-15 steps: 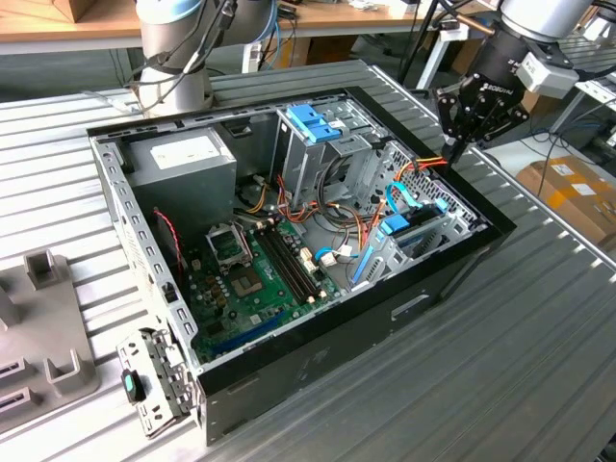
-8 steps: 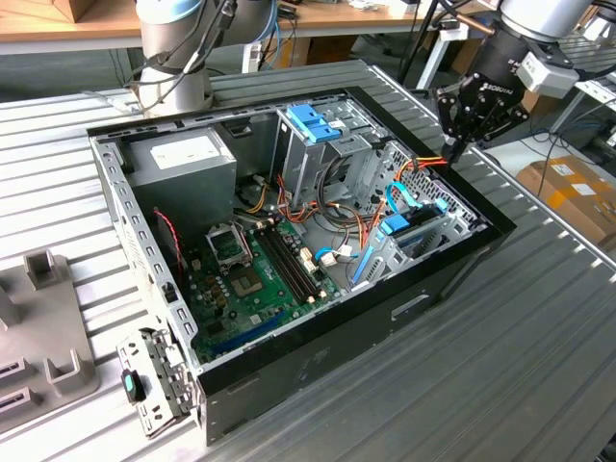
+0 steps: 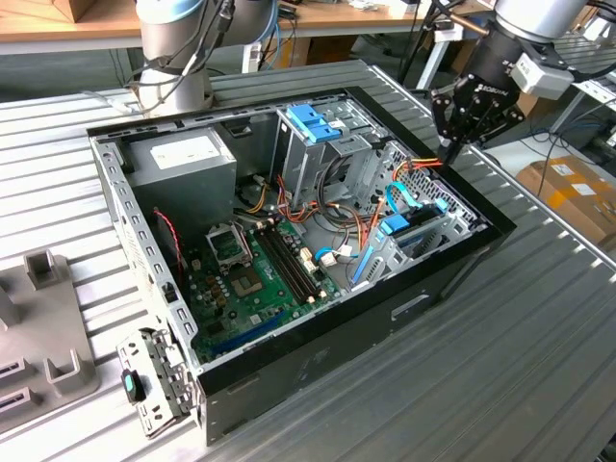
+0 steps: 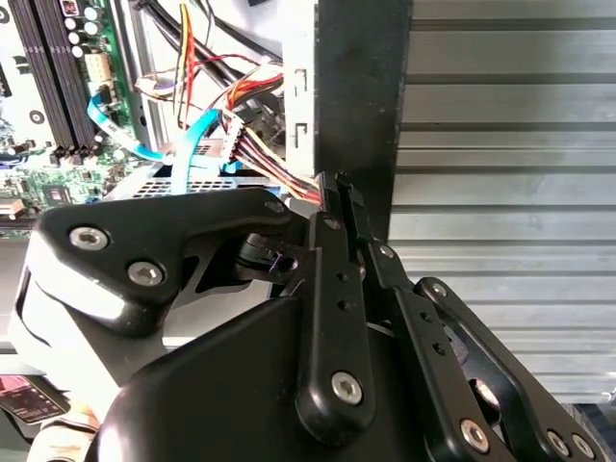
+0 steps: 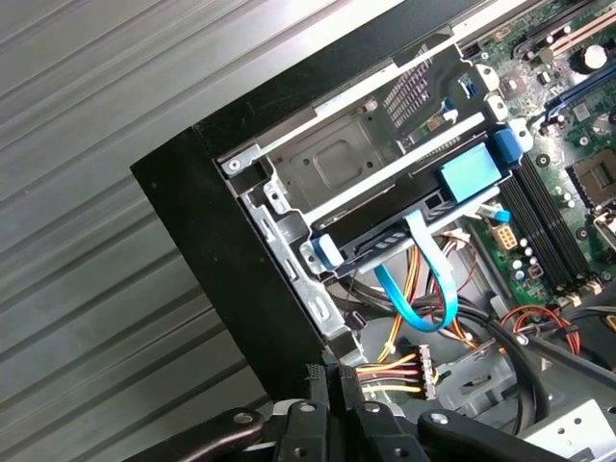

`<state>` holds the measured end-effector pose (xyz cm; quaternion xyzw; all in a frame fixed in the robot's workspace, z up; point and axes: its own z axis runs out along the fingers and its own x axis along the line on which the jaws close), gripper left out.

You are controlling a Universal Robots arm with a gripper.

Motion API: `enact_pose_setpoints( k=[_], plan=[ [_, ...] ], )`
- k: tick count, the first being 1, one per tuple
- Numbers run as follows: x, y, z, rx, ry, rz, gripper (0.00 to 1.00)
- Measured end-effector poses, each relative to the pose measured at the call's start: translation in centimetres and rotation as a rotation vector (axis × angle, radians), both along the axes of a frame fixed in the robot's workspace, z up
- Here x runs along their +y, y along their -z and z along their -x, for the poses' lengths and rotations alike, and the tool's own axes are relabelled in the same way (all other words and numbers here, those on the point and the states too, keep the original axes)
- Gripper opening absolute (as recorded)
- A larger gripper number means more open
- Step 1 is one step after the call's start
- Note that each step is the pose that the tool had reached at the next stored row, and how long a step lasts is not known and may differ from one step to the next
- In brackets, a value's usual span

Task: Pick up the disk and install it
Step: 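Insert the second disk wire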

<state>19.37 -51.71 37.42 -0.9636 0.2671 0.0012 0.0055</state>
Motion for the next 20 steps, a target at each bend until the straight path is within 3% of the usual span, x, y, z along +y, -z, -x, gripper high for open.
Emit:
enact_pose_setpoints(
  k=[1,7,11,17,20],
  plan=[
    [0.0,0.01,0.5,0.0,0.0,0.0,0.16],
    [0.0,0.04,1.7,0.0,0.01,-0.0001,0.16],
    [0.0,0.05,1.74,0.0,0.04,0.0001,0.16],
    [0.0,0.11,1.74,0.0,0.143,0.0001,0.16],
    [0.0,0.16,1.74,0.0,0.217,0.0001,0.16]
  ],
)
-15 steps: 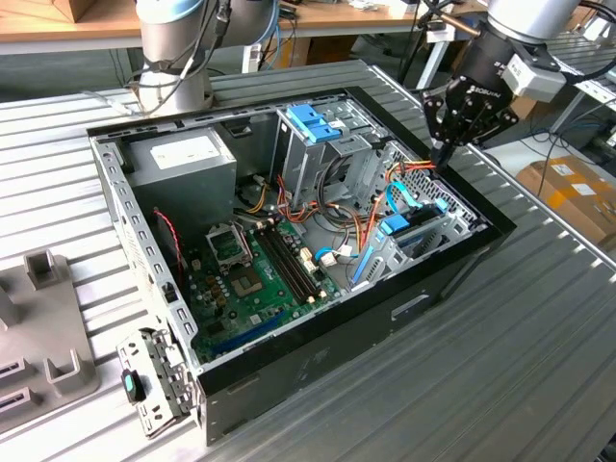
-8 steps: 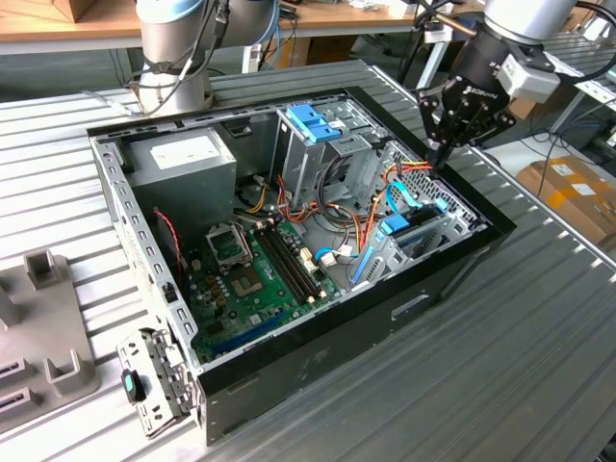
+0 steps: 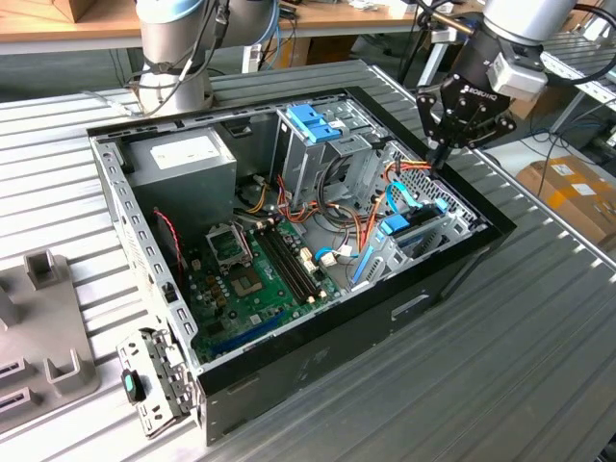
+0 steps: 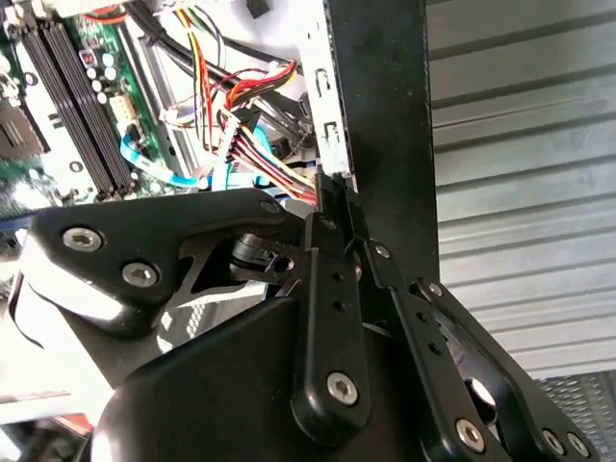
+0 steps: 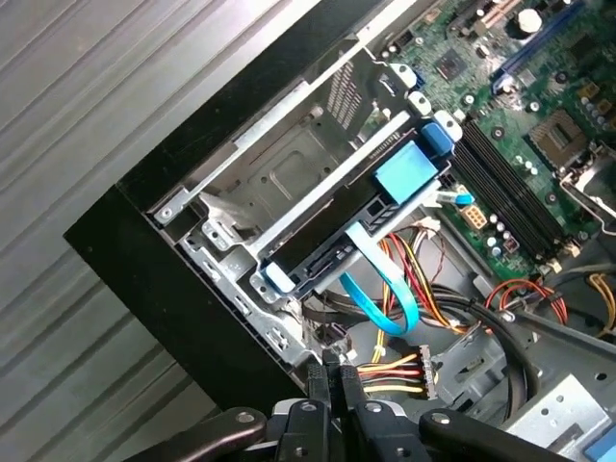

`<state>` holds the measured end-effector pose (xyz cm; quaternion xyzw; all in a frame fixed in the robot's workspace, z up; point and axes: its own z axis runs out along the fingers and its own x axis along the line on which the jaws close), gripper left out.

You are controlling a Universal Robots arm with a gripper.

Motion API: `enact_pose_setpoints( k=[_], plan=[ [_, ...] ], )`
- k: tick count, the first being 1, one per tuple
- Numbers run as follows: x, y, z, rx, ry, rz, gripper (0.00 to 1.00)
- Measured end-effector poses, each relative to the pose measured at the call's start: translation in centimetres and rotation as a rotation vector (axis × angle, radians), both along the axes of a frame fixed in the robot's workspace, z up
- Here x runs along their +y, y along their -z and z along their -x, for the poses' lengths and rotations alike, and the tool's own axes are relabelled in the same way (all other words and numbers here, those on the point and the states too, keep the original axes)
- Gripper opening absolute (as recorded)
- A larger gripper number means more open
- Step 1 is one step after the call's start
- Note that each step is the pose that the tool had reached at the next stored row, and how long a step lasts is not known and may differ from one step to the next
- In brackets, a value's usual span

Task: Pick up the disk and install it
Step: 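Insert the second disk wire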

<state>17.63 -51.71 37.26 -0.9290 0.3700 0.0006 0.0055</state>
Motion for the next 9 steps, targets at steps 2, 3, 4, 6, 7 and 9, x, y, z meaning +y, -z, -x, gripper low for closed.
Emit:
enact_pose_setpoints(
  k=[2,3,4,6,7,9],
  plan=[
    [0.0,0.02,0.0,0.0,0.03,0.0,0.16],
    [0.0,0.05,0.0,0.0,0.065,0.0,0.16],
    [0.0,0.07,0.0,0.0,0.084,-0.0001,0.16],
    [0.0,0.09,0.0,0.0,0.121,0.0,0.16],
    [0.0,0.11,0.0,0.0,0.141,-0.0001,0.16],
    [0.0,0.14,0.0,0.0,0.18,0.0,0.16]
  ],
)
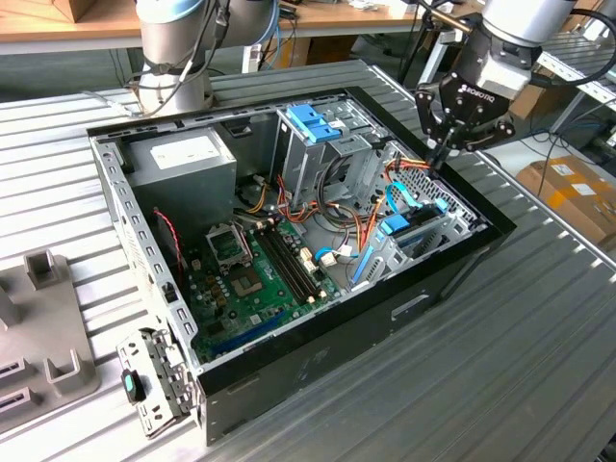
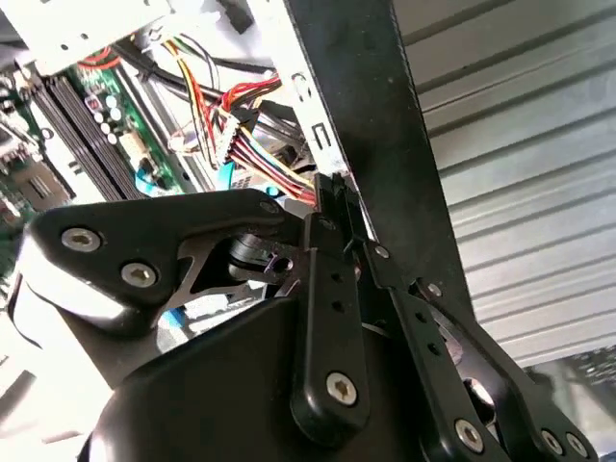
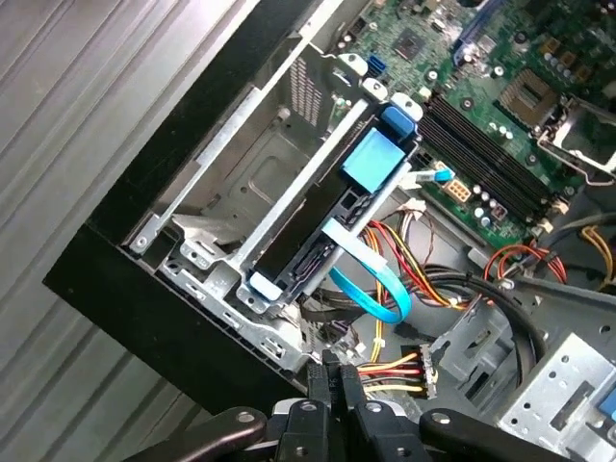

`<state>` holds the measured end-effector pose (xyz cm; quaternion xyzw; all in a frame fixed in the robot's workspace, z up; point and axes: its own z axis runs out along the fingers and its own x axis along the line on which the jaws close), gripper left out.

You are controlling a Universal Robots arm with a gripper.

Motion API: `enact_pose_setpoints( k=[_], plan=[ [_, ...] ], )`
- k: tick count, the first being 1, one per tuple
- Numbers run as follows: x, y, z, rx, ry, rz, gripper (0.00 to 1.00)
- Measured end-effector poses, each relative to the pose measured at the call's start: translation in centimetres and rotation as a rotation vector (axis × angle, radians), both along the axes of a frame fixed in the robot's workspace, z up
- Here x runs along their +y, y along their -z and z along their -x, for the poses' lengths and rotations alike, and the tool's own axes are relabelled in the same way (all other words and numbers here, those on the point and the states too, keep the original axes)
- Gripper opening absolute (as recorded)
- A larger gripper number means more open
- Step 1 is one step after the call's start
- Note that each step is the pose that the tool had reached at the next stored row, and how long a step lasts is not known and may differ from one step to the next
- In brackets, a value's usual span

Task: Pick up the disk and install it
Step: 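Insert the second disk wire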

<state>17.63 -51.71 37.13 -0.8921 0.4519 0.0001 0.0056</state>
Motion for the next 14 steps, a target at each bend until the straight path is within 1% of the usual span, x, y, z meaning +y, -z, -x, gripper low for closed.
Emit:
enact_pose_setpoints(
  k=[2,5,12,13,14],
  plan=[
    [0.0,0.06,0.0,0.0,0.067,-0.0001,0.16],
    [0.0,0.08,0.0,-0.0001,0.12,0.0001,0.16],
    [0.0,0.09,0.0,0.0,0.121,-0.0001,0.16],
    [0.0,0.09,0.0,0.0,0.122,0.0,0.16],
    [0.0,0.09,0.0,0.0,0.135,-0.0001,0.16]
  ],
)
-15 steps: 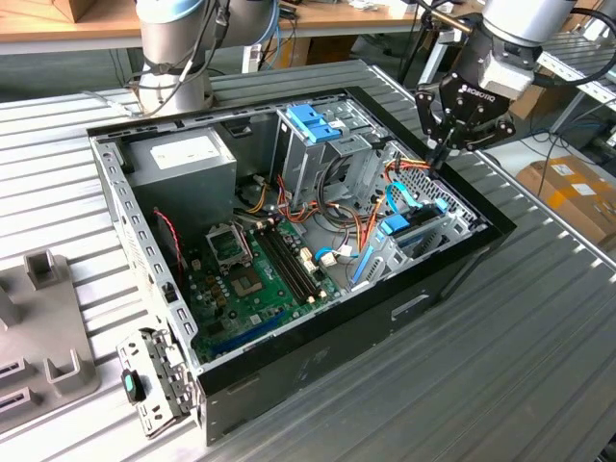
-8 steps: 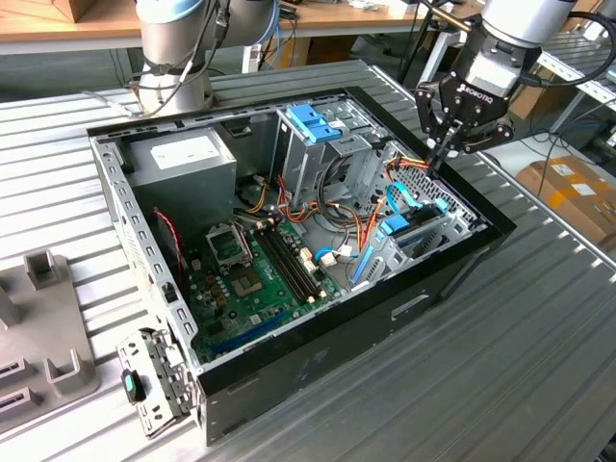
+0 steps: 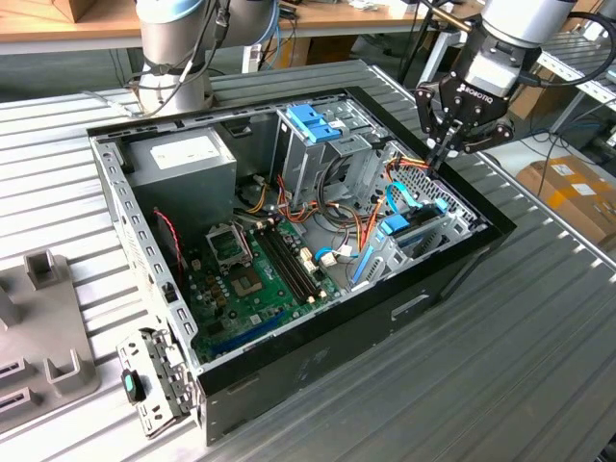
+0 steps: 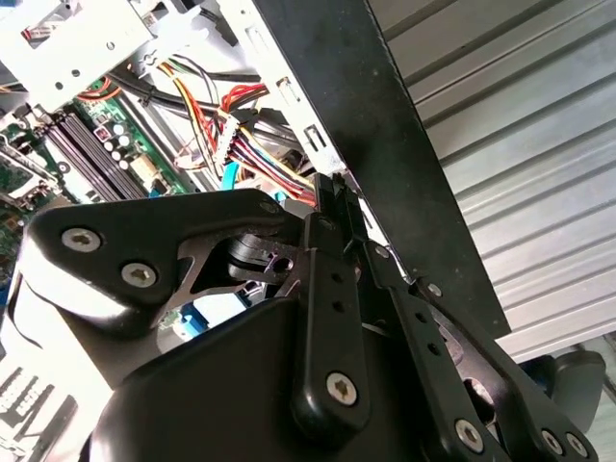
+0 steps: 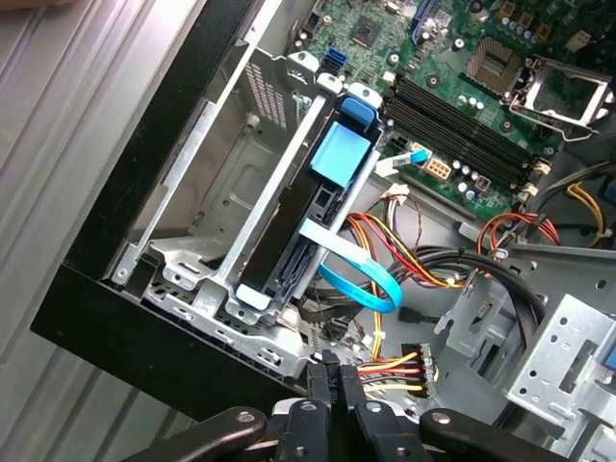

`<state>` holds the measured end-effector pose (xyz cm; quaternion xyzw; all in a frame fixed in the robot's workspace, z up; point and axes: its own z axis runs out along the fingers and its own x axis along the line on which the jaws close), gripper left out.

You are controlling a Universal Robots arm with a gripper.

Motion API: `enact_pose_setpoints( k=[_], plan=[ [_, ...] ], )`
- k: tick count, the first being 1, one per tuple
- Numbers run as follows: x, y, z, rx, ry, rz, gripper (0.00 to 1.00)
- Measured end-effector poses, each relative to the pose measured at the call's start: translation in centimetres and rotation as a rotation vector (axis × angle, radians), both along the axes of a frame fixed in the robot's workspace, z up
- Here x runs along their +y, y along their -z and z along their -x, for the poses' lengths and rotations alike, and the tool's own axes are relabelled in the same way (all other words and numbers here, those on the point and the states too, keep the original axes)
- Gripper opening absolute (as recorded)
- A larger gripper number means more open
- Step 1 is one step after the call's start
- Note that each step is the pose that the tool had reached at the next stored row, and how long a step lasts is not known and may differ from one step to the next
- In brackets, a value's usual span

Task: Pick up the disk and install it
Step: 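Insert the second disk wire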

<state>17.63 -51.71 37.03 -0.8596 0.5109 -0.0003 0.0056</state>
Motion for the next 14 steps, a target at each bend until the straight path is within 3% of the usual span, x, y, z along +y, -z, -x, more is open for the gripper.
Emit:
enact_pose_setpoints(
  k=[2,11,14],
  plan=[
    [0.0,0.0,0.0,0.0,0.018,0.0001,0.16],
    [0.0,0.0,0.0,0.0,0.032,0.0,0.16],
    [0.0,0.03,0.0,0.0,0.099,0.0001,0.16]
  ],
)
